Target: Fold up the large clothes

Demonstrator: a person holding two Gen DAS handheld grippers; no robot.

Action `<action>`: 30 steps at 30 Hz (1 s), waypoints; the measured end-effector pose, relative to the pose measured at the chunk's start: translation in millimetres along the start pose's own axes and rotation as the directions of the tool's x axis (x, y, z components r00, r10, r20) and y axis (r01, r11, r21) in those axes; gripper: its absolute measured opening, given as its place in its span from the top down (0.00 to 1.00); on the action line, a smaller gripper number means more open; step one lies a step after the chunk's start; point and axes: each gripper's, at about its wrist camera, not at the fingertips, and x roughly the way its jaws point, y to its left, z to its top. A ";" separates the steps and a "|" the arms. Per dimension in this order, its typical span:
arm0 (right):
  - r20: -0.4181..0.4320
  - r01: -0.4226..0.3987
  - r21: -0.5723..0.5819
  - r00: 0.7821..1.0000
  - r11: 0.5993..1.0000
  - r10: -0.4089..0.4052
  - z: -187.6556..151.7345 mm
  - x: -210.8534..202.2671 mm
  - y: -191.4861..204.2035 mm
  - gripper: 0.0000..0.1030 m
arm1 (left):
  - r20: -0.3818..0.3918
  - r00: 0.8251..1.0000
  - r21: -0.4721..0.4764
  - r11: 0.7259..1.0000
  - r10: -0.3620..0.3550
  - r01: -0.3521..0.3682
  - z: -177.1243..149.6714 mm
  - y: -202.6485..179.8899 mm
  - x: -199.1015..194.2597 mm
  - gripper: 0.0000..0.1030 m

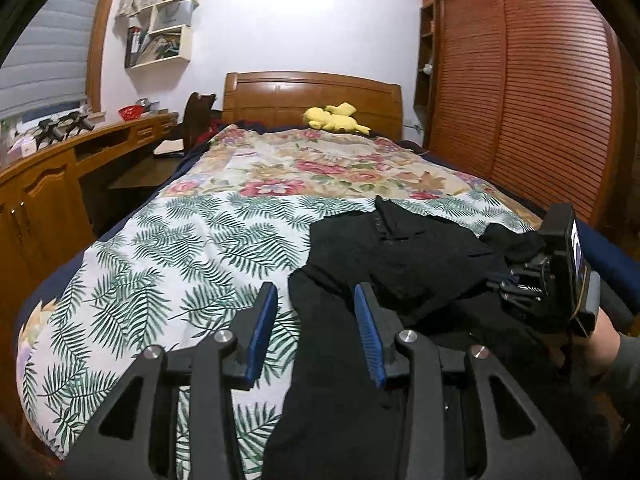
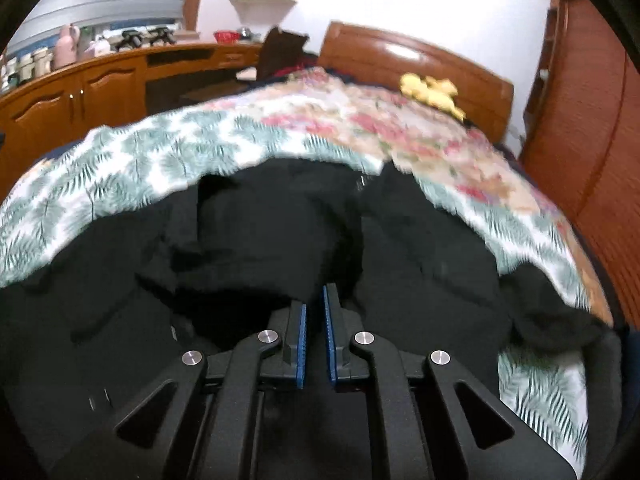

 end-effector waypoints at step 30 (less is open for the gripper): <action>-0.102 -0.328 -0.086 0.942 0.941 0.319 11.1 41.3 103.8 0.61 | -0.024 0.999 0.022 0.999 -0.031 0.032 0.9 -23.5 15.1 0.63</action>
